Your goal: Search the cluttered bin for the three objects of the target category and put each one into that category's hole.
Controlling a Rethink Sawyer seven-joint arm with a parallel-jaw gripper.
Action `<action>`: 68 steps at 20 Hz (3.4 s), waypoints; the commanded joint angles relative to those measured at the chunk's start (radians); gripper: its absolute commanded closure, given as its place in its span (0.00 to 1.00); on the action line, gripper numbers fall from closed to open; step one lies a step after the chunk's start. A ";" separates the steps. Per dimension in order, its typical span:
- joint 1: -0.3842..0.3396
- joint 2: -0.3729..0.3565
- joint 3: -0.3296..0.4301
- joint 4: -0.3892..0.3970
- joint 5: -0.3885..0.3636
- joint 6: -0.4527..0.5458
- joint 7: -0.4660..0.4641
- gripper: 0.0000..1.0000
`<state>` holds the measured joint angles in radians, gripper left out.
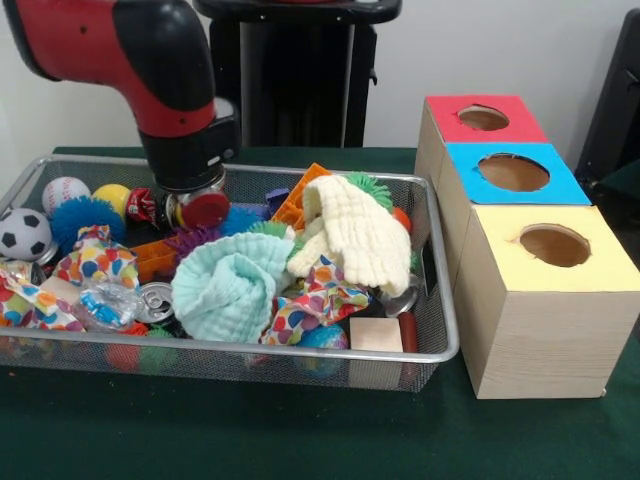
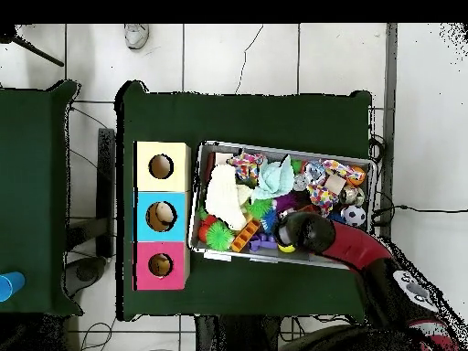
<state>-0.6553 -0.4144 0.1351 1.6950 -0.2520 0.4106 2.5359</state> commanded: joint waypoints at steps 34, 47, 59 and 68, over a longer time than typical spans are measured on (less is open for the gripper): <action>0.473 -0.064 -0.471 -0.150 -0.296 -0.047 -0.009 0.00; 0.528 0.266 -0.685 -0.315 -0.271 -0.395 0.208 0.00; 0.581 0.460 -0.874 -0.280 0.122 -0.766 0.114 0.00; 0.524 0.504 -0.841 -0.326 0.171 -0.851 0.039 0.00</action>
<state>-0.0739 0.0127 -0.7554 1.4531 -0.1691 -0.3701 2.5363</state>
